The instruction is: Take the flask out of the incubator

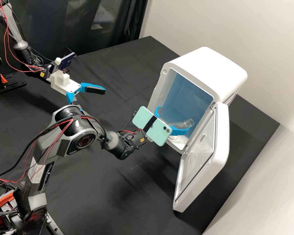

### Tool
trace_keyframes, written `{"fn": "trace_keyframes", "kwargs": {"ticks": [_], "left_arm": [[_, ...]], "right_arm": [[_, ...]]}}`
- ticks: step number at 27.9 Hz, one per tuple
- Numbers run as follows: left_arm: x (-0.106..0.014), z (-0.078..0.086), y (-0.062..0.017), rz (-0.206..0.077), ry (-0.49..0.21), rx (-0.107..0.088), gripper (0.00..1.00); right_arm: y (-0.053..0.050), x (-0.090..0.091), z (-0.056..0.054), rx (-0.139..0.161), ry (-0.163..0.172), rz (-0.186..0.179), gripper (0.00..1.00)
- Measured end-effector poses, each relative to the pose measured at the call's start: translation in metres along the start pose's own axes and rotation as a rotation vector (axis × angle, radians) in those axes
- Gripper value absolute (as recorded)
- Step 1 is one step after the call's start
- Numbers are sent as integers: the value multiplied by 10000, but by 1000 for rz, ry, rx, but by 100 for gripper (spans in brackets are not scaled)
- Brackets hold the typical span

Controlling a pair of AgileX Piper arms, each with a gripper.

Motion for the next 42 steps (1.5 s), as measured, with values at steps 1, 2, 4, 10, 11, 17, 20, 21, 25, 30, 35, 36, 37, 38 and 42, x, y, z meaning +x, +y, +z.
{"fn": "trace_keyframes", "kwargs": {"ticks": [1, 2, 4, 10, 11, 17, 20, 21, 25, 30, 35, 36, 37, 38, 42], "left_arm": [[0, 0, 0, 0, 0, 0, 100], [0, 0, 0, 0, 0, 0, 100], [0, 0, 0, 0, 0, 0, 100], [0, 0, 0, 0, 0, 0, 100], [0, 0, 0, 0, 0, 0, 100], [0, 0, 0, 0, 0, 0, 100], [0, 0, 0, 0, 0, 0, 100], [0, 0, 0, 0, 0, 0, 100], [0, 0, 0, 0, 0, 0, 100], [0, 0, 0, 0, 0, -2, 100], [0, 0, 0, 0, 0, -10, 100], [0, 0, 0, 0, 0, -17, 100], [0, 0, 0, 0, 0, -19, 100], [0, 0, 0, 0, 0, -19, 100], [0, 0, 0, 0, 0, -19, 100]], "right_arm": [[9, 8, -7, 0, 3, 3, 100], [29, 19, -9, -1, 5, 10, 100], [51, 31, -11, -3, 8, 16, 100], [113, 33, 16, 20, 2, 33, 100], [119, 31, 11, 22, 4, 35, 100], [140, 24, -9, 21, 16, 32, 100], [147, 38, 0, 5, 23, 26, 100], [154, 52, 6, -2, 24, 28, 100], [154, 70, 13, -29, 40, 17, 100], [65, 21, -18, -62, 76, -21, 100], [-108, -18, -116, -86, 112, -77, 100], [-146, -18, -116, -95, 116, -85, 100], [-176, -18, -116, -98, 119, -91, 100], [-225, -16, -105, -101, 117, -104, 100], [-432, -45, -79, -116, 113, -160, 100]]}}
